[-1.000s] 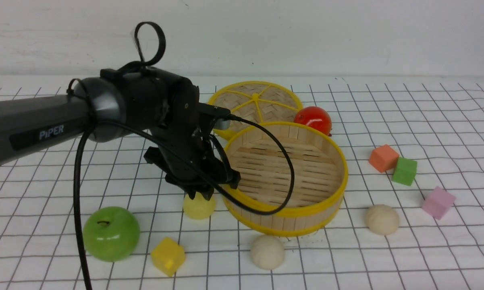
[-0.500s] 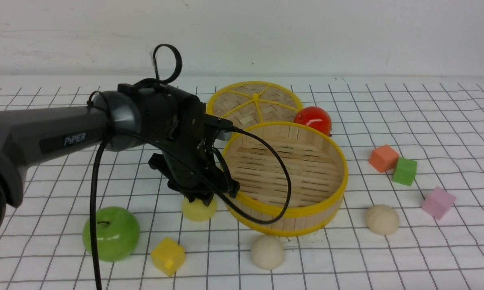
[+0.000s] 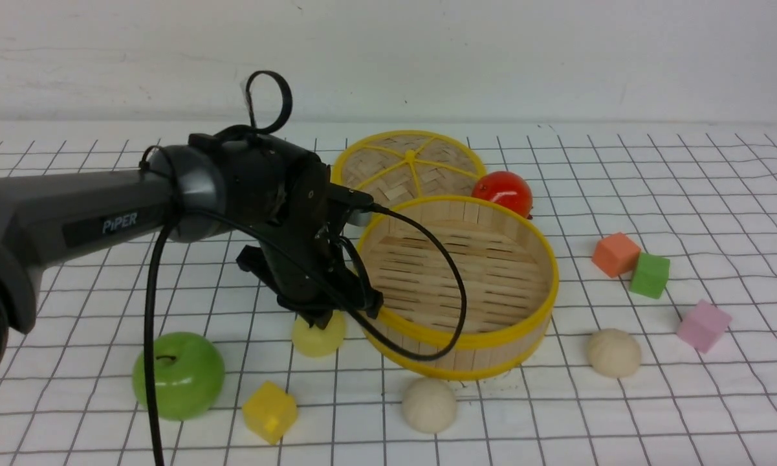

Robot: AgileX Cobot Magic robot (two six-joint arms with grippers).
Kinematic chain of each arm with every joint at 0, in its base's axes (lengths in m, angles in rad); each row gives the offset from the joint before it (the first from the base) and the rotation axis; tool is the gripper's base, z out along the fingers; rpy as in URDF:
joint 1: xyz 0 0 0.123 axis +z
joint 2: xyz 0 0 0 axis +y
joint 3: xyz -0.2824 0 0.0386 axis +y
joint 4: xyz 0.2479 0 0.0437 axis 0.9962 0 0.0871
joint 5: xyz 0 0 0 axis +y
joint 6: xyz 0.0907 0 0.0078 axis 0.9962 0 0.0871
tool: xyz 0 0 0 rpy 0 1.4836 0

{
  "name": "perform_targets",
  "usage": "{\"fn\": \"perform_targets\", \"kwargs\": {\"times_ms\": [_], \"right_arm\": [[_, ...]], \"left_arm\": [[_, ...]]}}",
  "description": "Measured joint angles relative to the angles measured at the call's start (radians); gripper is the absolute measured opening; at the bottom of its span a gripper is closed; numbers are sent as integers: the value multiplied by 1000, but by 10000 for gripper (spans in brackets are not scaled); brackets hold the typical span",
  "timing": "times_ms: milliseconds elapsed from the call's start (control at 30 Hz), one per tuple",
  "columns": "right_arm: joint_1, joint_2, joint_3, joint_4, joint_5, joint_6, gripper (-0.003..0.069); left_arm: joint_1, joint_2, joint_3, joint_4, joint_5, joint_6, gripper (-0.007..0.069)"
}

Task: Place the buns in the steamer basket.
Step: Use the left arm to grab a steamed stuffed bun, then use the left arm to put the steamed stuffed bun into the steamer

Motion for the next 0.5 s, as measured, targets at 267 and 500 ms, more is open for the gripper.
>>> {"fn": "perform_targets", "kwargs": {"times_ms": [267, 500], "right_arm": [[0, 0, 0, 0, 0, 0, 239], [0, 0, 0, 0, 0, 0, 239]], "left_arm": [[-1, -166, -15, -53, 43, 17, -13], [-1, -210, -86, -289, -22, 201, -13]]}}
